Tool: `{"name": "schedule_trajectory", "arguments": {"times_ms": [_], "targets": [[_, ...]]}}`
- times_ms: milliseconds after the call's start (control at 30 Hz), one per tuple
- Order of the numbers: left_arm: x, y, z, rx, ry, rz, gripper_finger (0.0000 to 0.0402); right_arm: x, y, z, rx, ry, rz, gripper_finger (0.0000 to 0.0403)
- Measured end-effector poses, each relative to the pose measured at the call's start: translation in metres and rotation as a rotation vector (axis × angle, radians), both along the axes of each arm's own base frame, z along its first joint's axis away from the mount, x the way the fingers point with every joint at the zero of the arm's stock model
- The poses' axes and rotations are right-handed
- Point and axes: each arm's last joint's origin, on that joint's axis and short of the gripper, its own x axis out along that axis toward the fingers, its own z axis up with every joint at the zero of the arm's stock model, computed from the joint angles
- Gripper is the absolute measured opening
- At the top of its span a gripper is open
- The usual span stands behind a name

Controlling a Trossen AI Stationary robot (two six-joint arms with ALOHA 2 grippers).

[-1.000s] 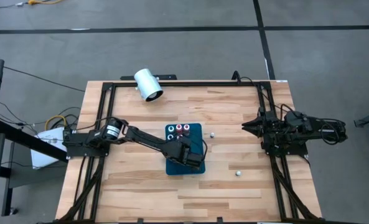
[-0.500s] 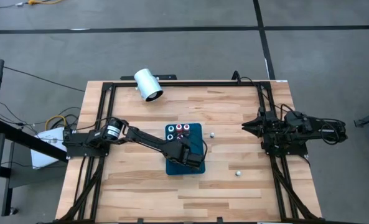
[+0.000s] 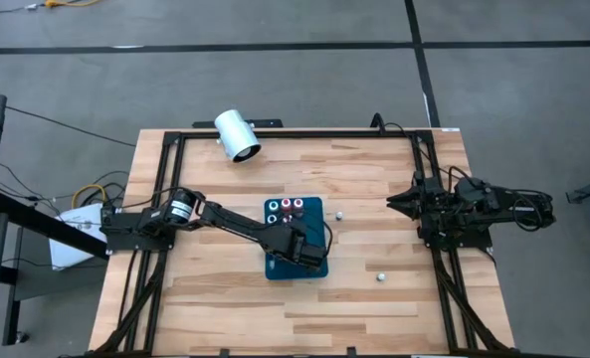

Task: Pick & Place food coloring
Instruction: Put the small green food coloring bottle into the blue bin

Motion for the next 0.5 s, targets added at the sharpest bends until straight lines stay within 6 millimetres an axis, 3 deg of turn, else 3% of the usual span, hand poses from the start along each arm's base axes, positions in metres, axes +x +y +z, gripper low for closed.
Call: {"name": "schedule_trajectory", "arguments": {"times_ms": [333,500], "targets": [[-0.001,-0.001,0.002,-0.032,0.003,-0.001,0.0160,0.000,0.000,0.000,0.000,0.000,0.000,0.0060],[-0.002,0.000,0.013,-0.013,0.008,0.001,0.0160,0.000,0.000,0.000,0.000,0.000,0.000,0.0060]]}}
